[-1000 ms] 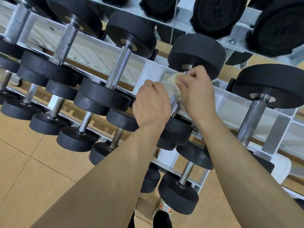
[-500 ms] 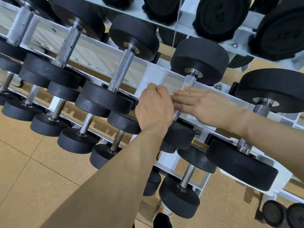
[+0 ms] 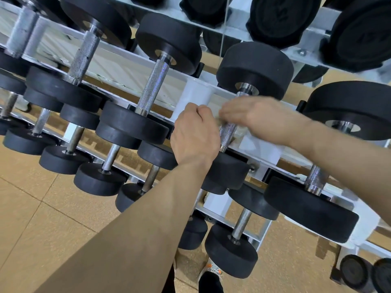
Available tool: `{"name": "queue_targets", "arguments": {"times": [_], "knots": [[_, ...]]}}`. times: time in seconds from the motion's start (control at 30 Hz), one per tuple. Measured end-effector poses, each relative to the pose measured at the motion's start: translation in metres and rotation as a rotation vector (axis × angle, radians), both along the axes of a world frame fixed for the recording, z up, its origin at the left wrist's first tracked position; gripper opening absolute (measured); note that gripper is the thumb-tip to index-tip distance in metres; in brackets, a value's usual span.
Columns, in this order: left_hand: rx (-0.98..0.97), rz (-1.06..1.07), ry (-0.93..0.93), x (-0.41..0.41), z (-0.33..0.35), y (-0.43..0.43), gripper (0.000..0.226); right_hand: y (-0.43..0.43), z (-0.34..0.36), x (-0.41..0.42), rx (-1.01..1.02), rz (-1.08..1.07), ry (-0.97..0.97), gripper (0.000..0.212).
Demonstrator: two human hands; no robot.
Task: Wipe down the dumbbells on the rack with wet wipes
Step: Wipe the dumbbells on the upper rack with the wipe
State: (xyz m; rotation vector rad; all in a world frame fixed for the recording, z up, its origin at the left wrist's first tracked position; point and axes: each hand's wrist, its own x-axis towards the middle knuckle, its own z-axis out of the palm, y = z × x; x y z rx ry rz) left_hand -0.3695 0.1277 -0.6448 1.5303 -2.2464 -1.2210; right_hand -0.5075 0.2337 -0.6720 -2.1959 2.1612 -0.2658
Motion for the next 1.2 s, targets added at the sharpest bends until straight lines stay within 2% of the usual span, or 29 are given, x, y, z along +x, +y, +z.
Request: {"name": "queue_targets", "arguments": {"times": [0.13, 0.23, 0.37, 0.5, 0.6, 0.73, 0.83, 0.93, 1.0, 1.1, 1.2], "knots": [[-0.006, -0.003, 0.001, 0.000, -0.001, 0.000, 0.029, -0.011, -0.001, 0.000, 0.076, -0.103, 0.054, 0.042], [-0.007, 0.000, 0.003, 0.000, 0.000, -0.001, 0.029, -0.014, -0.002, 0.023, 0.178, -0.063, -0.063, 0.048], [0.000, -0.003, 0.009, 0.000, 0.000, -0.001, 0.029, -0.024, 0.003, 0.029, 0.338, -0.039, -0.158, 0.033], [-0.004, -0.003, -0.003, -0.001, -0.001, -0.001, 0.028, -0.021, 0.004, 0.014, 0.271, 0.026, -0.063, 0.041], [-0.015, -0.006, 0.002, -0.001, -0.002, -0.001, 0.028, -0.011, 0.000, 0.006, 0.073, -0.083, -0.004, 0.034], [-0.016, -0.006, 0.014, 0.000, -0.004, -0.001, 0.029, 0.001, -0.013, 0.027, -0.110, -0.211, 0.012, 0.046], [-0.010, 0.000, 0.008, 0.000, -0.004, -0.001, 0.029, 0.018, -0.011, 0.046, -0.061, -0.197, -0.212, 0.051], [-0.003, 0.001, 0.011, 0.000, -0.002, 0.001, 0.029, 0.035, -0.004, 0.058, -0.016, -0.148, -0.453, 0.042], [-0.003, 0.004, 0.016, 0.002, -0.002, 0.001, 0.030, 0.037, -0.004, 0.059, -0.010, -0.129, -0.451, 0.033], [0.007, 0.014, 0.025, 0.001, -0.002, 0.001, 0.031, 0.028, -0.008, 0.055, -0.035, -0.151, -0.271, 0.018], [0.019, 0.008, 0.032, 0.000, -0.003, 0.000, 0.032, 0.025, -0.010, 0.048, -0.062, -0.298, -0.319, 0.019]]}}
